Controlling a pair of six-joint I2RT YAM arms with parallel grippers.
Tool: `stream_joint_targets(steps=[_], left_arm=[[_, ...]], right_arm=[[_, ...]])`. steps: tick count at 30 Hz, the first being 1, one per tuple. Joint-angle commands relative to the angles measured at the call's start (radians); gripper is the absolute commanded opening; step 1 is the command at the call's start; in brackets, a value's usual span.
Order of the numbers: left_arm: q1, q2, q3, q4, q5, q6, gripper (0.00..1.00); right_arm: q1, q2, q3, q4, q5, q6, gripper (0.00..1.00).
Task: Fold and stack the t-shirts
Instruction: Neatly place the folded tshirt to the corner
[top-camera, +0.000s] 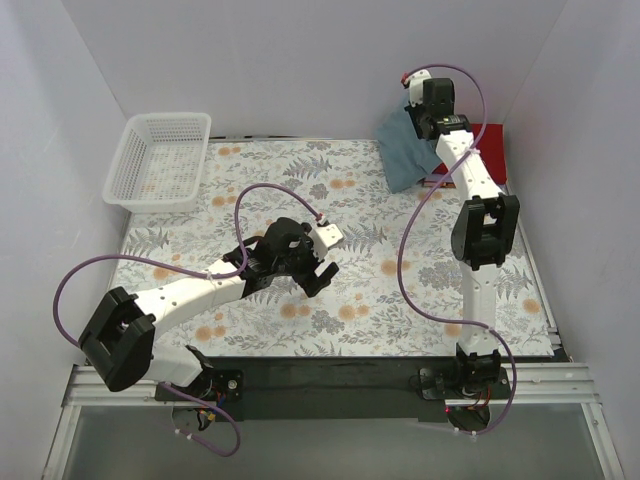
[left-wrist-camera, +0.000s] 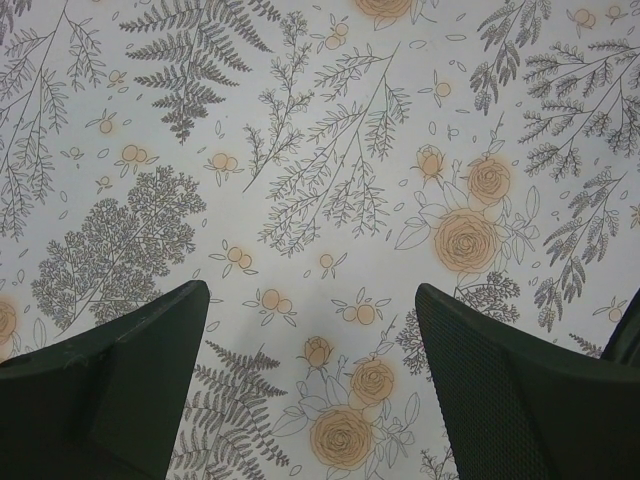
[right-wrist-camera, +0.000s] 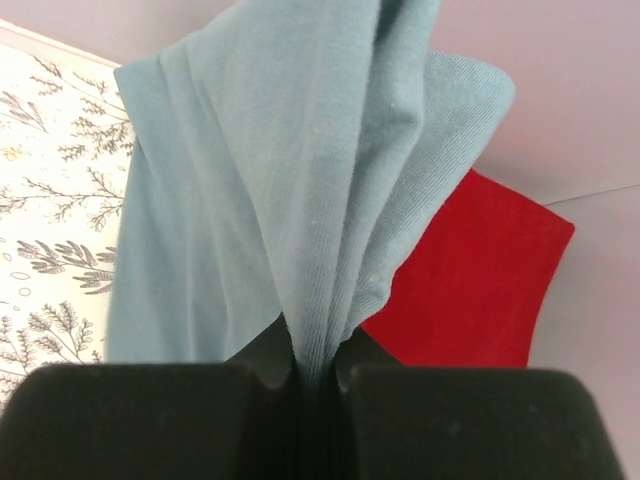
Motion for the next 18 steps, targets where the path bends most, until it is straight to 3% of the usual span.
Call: stream_joint_targets(steps=[1, 18], left_arm=[[-0.001, -0.046, -0.01, 0.007, -0.007, 0.01, 0.84], [-0.001, -0.086, -0.033, 0.006, -0.012, 0.027, 0.85]], right_arm=[[0.004, -0.131, 0.057, 0.07, 0.024, -0.013, 0.01], [0.011, -0.21, 0.07, 0.059, 0.053, 0.001, 0.01]])
